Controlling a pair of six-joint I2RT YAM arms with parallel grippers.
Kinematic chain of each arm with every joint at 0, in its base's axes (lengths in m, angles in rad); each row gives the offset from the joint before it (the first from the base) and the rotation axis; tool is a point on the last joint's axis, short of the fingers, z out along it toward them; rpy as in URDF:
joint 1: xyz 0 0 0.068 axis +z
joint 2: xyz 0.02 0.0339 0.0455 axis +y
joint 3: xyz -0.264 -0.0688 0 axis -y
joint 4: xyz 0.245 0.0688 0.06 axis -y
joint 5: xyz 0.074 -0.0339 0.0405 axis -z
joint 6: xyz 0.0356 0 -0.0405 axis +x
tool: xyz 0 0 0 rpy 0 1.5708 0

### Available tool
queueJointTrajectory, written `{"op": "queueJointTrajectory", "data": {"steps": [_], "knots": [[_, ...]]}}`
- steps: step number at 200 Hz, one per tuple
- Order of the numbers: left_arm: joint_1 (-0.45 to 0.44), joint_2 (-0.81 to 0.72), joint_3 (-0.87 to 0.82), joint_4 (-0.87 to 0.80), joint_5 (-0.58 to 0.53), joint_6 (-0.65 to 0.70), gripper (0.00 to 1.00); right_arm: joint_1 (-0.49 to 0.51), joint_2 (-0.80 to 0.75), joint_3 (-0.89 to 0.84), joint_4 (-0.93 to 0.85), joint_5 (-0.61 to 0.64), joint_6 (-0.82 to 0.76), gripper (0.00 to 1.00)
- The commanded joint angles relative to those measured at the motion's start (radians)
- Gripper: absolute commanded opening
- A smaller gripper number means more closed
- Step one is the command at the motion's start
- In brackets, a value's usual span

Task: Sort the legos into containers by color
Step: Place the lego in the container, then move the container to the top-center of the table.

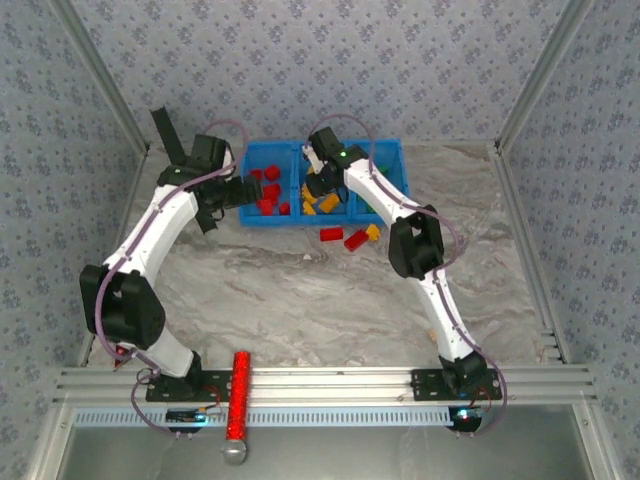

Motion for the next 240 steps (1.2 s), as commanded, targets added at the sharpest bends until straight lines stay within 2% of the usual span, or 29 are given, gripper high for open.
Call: {"op": "queueJointTrajectory", "data": {"steps": [1,17,40,83,100,130,147,177,207,240], "knots": [[-0.035,-0.034,-0.019,-0.03,-0.05,-0.015,0.85,0.006,-0.004,0.02,-0.014,0.008,-0.011,0.42],[-0.108,-0.015,-0.025,-0.064,-0.119,-0.01,0.86,0.006,-0.005,0.036,-0.024,0.007,-0.011,0.49],[-0.192,-0.017,-0.094,-0.024,-0.093,-0.065,0.86,0.003,-0.019,0.049,-0.041,0.009,-0.015,0.6],[-0.356,0.081,-0.131,0.048,-0.052,-0.14,0.86,-0.023,-0.092,0.045,-0.089,-0.031,-0.006,0.61],[-0.398,0.149,-0.114,0.106,-0.041,-0.148,0.86,-0.036,-0.18,-0.045,-0.09,-0.025,0.006,0.61],[-0.417,0.287,-0.032,0.151,0.016,-0.148,0.85,-0.068,-0.431,-0.381,-0.002,0.01,0.048,0.61],[-0.417,0.346,0.017,0.162,0.026,-0.133,0.85,-0.092,-0.567,-0.567,0.039,0.016,0.071,0.57],[-0.407,0.435,0.126,0.138,0.032,-0.092,0.85,-0.12,-0.739,-0.846,0.058,0.03,0.097,0.54],[-0.385,0.499,0.209,0.117,0.034,-0.067,0.84,-0.161,-0.805,-1.047,0.116,-0.019,0.123,0.56],[-0.365,0.537,0.27,0.107,0.03,-0.057,0.84,-0.191,-0.753,-1.11,0.183,-0.088,0.115,0.61]]}}
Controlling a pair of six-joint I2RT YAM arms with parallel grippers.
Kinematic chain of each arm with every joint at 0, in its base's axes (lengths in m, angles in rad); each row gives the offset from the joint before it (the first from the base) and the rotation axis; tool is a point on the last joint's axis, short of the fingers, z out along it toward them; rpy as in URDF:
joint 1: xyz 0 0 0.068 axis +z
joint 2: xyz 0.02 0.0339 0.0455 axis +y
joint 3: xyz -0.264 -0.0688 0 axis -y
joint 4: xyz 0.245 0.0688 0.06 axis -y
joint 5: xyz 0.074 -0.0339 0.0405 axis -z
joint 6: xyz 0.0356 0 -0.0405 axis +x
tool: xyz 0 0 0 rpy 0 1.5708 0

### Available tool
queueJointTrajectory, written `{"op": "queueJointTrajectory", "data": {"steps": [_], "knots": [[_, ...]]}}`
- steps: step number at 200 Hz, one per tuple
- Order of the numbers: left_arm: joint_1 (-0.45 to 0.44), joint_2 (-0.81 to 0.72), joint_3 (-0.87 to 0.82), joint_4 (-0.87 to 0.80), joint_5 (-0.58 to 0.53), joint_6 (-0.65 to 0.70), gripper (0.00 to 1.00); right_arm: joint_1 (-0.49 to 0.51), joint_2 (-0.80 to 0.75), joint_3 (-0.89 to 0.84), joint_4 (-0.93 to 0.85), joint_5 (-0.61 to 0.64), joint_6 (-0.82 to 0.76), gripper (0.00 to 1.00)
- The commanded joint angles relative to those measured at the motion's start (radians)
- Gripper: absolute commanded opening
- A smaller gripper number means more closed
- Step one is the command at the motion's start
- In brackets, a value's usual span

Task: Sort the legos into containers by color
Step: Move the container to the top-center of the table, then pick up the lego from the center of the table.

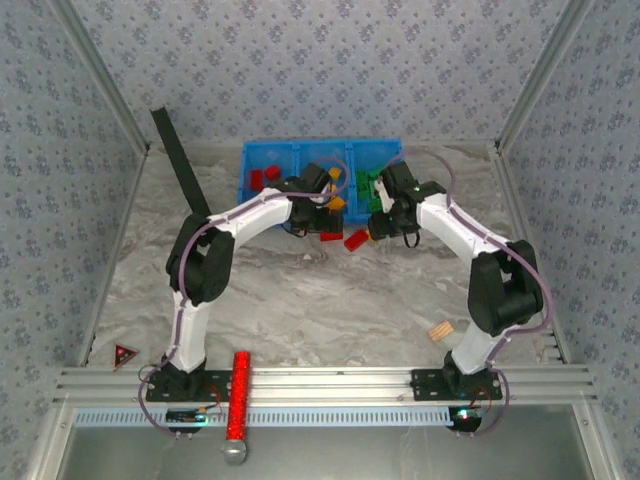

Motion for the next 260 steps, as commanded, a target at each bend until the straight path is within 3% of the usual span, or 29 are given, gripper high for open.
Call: {"op": "queueJointTrajectory", "data": {"steps": [1,157,214,260], "knots": [[0.017,0.033,0.056,-0.028,0.009,0.027,0.84,-0.017,0.038,-0.021,0.074,-0.06,0.011,0.61],[0.04,0.125,0.257,-0.086,0.019,0.038,0.84,-0.055,0.269,0.117,0.15,-0.131,0.017,0.78],[0.034,0.076,0.272,-0.088,0.054,0.031,0.84,-0.056,0.323,0.14,0.145,-0.112,0.075,0.75],[0.033,0.025,0.239,-0.078,0.055,0.031,0.84,-0.064,0.359,0.146,0.134,-0.09,0.118,0.63]]}}
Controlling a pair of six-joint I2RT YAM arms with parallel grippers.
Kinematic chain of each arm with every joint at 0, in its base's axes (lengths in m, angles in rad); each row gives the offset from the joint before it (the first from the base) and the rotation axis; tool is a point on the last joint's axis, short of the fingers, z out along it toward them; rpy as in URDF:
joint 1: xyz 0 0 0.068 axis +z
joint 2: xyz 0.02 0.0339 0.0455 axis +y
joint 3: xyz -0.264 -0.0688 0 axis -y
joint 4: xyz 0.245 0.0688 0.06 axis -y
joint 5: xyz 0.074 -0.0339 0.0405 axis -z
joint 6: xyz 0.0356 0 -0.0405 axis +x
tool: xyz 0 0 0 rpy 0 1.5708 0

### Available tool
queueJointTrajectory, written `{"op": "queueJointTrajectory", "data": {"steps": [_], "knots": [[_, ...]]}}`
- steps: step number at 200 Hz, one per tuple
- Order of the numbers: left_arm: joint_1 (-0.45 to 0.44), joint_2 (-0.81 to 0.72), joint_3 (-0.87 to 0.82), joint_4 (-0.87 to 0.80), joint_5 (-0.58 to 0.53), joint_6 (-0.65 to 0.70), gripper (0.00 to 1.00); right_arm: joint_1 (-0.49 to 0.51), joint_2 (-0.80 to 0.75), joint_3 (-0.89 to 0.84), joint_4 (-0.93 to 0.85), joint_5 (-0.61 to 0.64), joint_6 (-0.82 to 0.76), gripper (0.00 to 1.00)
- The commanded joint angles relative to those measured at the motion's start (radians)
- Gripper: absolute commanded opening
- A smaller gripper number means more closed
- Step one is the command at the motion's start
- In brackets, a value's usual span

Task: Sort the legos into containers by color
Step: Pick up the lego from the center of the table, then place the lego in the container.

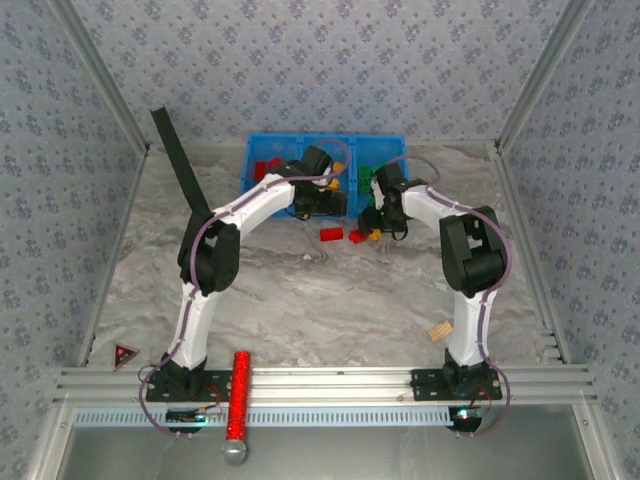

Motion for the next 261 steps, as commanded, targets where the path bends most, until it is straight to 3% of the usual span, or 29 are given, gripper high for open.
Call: {"op": "queueJointTrajectory", "data": {"steps": [1,69,105,137,212,261], "knots": [[0.0,-0.088,0.004,0.001,0.018,0.011,0.84,-0.009,0.037,0.017,-0.023,0.021,0.037,0.62],[0.008,-0.138,-0.046,0.013,0.023,0.01,0.84,-0.015,-0.046,-0.069,-0.073,0.051,0.031,0.37],[0.024,-0.194,-0.08,0.007,0.016,0.026,0.84,0.006,-0.184,-0.033,-0.139,0.095,0.014,0.32],[0.033,-0.28,-0.19,0.01,-0.04,0.068,0.84,0.044,-0.217,0.149,-0.175,0.139,-0.035,0.32],[0.033,-0.435,-0.481,0.056,-0.116,0.173,0.85,0.142,0.104,0.684,-0.171,0.142,-0.181,0.32],[0.023,-0.472,-0.54,0.059,-0.124,0.156,0.85,0.173,0.271,0.818,-0.178,0.133,-0.227,0.34]]}}
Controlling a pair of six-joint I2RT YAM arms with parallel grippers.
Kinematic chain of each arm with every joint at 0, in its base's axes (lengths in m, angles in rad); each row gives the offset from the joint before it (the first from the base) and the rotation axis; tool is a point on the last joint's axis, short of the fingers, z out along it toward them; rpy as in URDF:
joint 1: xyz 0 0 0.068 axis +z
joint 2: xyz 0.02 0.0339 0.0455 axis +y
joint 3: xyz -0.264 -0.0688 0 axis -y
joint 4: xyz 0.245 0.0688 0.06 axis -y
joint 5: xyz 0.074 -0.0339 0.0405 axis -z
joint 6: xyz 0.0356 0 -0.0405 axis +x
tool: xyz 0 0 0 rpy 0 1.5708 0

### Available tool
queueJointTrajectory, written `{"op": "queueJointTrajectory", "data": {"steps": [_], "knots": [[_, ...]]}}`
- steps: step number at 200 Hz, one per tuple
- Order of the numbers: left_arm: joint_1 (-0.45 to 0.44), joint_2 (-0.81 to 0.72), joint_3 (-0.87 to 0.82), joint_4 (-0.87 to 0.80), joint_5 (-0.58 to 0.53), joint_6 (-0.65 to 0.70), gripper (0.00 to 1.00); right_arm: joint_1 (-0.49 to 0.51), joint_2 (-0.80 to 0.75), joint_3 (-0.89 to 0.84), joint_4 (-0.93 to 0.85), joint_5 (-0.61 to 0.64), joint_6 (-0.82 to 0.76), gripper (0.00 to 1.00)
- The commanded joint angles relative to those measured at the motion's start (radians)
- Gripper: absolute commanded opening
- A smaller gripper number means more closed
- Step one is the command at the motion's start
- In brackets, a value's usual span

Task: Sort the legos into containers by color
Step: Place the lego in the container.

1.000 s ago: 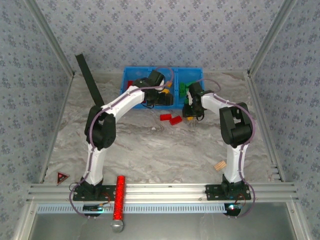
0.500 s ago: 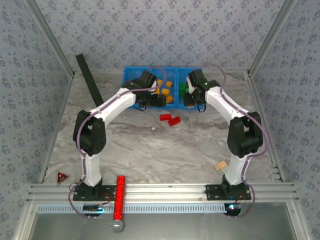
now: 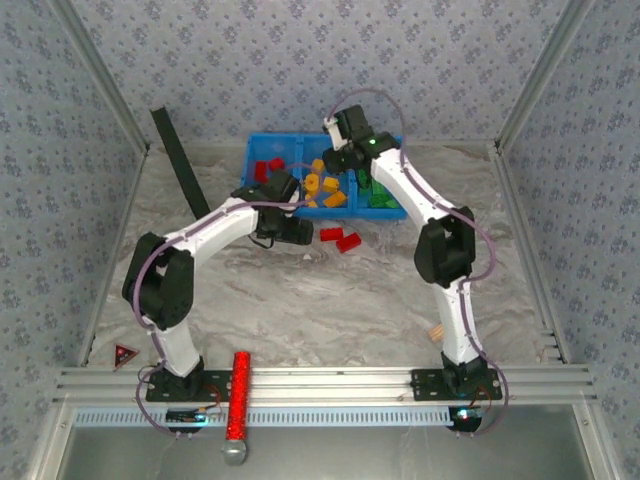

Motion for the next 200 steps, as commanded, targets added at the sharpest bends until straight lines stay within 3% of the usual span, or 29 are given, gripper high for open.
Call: {"op": "queueJointTrajectory", "data": {"steps": [1,90,140,200], "knots": [[-0.011,-0.052,-0.011,0.024,-0.019,0.01,0.85,0.01,0.062,0.058,-0.046,0.0,-0.046,0.34],[-0.075,-0.021,-0.049,0.068,-0.001,-0.063,0.85,0.024,0.184,0.062,-0.077,-0.026,0.019,0.36],[-0.135,0.09,0.038,0.104,-0.049,-0.004,0.85,0.029,0.193,0.089,-0.104,-0.032,0.023,0.48],[-0.146,0.211,0.151,0.139,-0.131,0.128,0.85,0.032,0.145,0.105,-0.128,-0.044,0.009,0.49]]}}
